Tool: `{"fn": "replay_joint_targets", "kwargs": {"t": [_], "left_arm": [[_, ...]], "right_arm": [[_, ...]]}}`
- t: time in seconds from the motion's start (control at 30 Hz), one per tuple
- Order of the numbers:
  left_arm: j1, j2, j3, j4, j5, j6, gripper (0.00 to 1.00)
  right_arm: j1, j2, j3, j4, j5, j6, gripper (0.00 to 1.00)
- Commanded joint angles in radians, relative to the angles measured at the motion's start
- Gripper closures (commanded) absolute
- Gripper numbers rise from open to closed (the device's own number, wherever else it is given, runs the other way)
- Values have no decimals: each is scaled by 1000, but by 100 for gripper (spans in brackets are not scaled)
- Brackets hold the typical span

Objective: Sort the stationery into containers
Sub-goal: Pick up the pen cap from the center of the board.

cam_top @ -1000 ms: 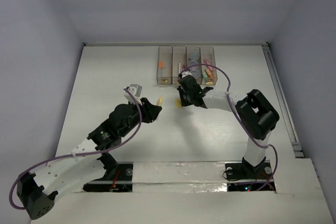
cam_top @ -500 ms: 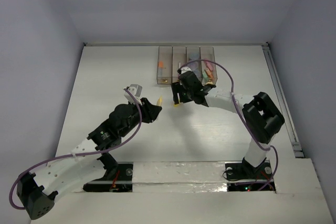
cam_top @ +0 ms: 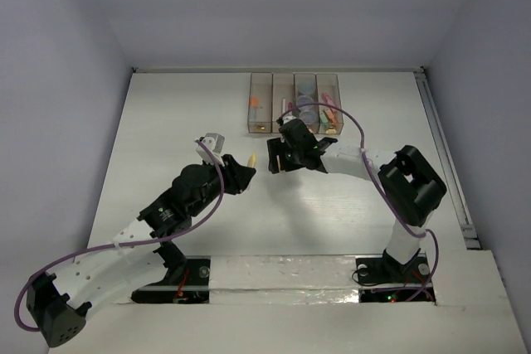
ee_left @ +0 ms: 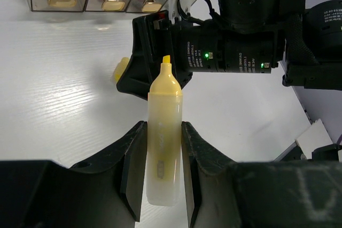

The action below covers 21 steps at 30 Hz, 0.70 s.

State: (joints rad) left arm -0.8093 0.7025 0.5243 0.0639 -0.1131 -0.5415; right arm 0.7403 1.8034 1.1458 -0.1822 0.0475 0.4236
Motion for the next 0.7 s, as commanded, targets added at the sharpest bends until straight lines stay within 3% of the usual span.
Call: {"fn": "replay_joint_targets", "kwargs": {"t": [0.0, 0.67], "left_arm": [[4, -21, 19, 54, 7, 9, 100], [4, -34, 20, 50, 9, 6, 100]], "right_arm": [[4, -44, -12, 29, -29, 26, 30], [4, 76, 89, 10, 20, 3, 29]]}}
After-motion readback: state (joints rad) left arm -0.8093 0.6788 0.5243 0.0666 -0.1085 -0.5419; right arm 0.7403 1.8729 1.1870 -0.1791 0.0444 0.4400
